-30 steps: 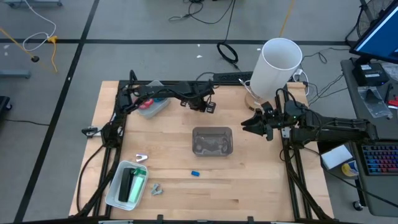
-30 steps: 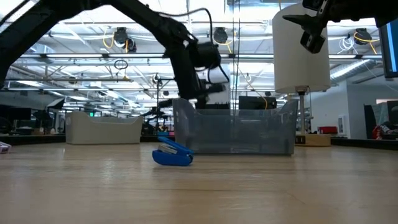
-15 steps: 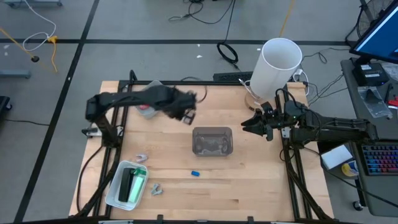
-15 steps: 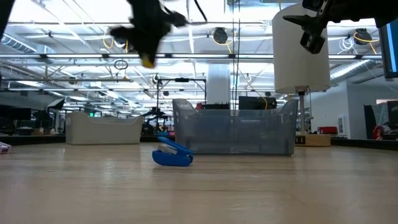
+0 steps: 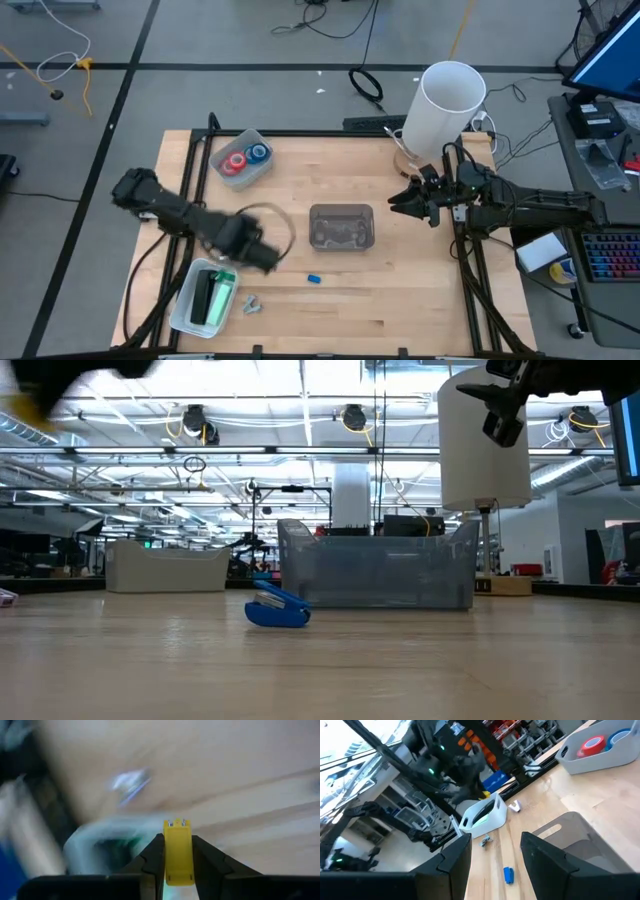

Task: Pick and place Stapler, Stapler remover, tape
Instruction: Put the small yellow stapler into the white bin

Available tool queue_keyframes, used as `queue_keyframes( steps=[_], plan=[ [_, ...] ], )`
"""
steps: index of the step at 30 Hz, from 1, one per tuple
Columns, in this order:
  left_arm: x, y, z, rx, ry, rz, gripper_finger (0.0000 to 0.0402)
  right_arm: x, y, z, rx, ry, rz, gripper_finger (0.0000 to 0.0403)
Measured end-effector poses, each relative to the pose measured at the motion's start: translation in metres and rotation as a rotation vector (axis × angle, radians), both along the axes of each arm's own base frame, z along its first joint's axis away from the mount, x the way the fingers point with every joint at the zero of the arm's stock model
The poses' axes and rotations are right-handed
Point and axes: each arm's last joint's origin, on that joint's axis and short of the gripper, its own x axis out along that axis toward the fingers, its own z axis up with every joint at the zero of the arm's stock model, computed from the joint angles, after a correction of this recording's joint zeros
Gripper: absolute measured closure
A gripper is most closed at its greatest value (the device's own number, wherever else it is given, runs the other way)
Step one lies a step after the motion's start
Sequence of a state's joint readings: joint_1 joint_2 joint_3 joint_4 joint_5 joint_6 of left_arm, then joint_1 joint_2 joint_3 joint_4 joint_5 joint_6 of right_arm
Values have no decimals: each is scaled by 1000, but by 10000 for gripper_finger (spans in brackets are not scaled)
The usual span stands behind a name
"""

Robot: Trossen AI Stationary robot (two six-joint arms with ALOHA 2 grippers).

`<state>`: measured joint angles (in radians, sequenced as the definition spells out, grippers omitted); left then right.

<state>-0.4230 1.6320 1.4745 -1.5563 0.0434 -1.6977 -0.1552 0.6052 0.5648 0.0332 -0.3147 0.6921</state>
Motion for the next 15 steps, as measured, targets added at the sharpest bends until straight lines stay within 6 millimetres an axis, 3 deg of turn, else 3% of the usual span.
queue_keyframes(
  steps=[4,8,15],
  plan=[
    [-26,-35,-24,-51,144,104,322,0,1,0,4,-1,35,236],
    [-51,-61,-30,-25,228,171,329,0,2,0,8,0,58,236],
    [-76,-83,-34,62,238,281,322,0,2,0,8,-1,58,236]
  ],
)
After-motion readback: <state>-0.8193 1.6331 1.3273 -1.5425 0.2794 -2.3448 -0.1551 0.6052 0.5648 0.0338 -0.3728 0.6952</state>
